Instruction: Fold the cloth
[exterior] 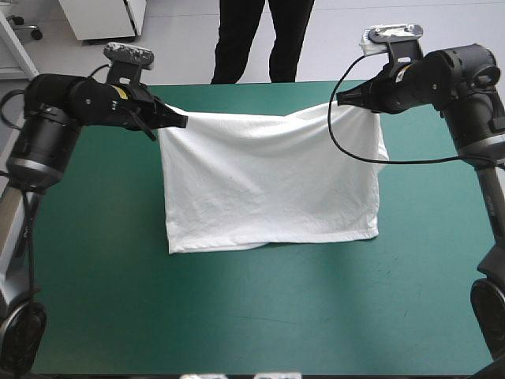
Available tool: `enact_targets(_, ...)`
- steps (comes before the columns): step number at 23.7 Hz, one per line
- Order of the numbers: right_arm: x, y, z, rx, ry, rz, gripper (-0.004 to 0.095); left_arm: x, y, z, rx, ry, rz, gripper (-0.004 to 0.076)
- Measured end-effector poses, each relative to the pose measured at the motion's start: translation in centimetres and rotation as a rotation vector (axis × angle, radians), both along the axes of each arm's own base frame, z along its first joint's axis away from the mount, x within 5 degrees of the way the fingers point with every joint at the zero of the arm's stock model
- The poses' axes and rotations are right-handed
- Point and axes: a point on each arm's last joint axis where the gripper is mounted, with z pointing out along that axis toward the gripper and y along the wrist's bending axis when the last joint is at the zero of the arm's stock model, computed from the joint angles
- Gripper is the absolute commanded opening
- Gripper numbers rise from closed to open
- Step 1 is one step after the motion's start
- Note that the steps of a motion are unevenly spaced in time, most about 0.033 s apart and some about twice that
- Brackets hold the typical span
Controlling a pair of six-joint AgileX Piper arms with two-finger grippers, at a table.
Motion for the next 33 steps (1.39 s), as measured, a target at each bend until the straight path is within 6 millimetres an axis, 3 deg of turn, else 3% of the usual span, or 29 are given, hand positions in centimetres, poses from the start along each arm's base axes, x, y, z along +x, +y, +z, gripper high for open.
enact_targets(4, -1.5, -0.4, 2.5, 0.014, -0.068, 0.003, -0.0017, -2.4, 0.7, 4.3, -0.031, -0.139, 0.002, -0.0009)
enact_targets(9, -2.8, -0.7, 4.5, 0.026, -0.122, 0.004, -0.0017, -4.3, 1.2, 7.5, -0.059, -0.248, 0.003, -0.0009)
enact_targets(13, -2.9, -0.7, 4.7, 0.027, -0.127, 0.004, -0.0017, -4.2, 1.2, 7.6, -0.059, -0.251, 0.003, -0.0009)
enact_targets(16, -1.2, -0.7, 4.6, -0.01, -0.223, -0.008, -0.0017, -2.2, 0.8, 7.5, -0.07, -0.344, 0.02, -0.0009)
enact_targets(21, 4.9, -0.2, 2.6, -0.098, -0.438, -0.05, -0.0017, 4.3, -0.3, 5.9, -0.068, -0.588, 0.055, -0.0009)
enact_targets(23, 6.2, -0.1, 1.9, -0.09, -0.462, -0.049, -0.0017, 5.9, -0.8, 4.9, -0.075, -0.613, 0.056, -0.0009)
enact_targets(30, 8.1, -2.4, 0.2, 0.019, -0.396, -0.079, -0.0017, 7.8, -1.2, 2.7, -0.063, -0.571, 0.054, -0.0009)
enact_targets(33, 8.5, -4.1, -2.1, 0.085, -0.234, -0.064, -0.0016, 8.5, -0.9, -1.0, -0.039, -0.424, 0.062, -0.0009)
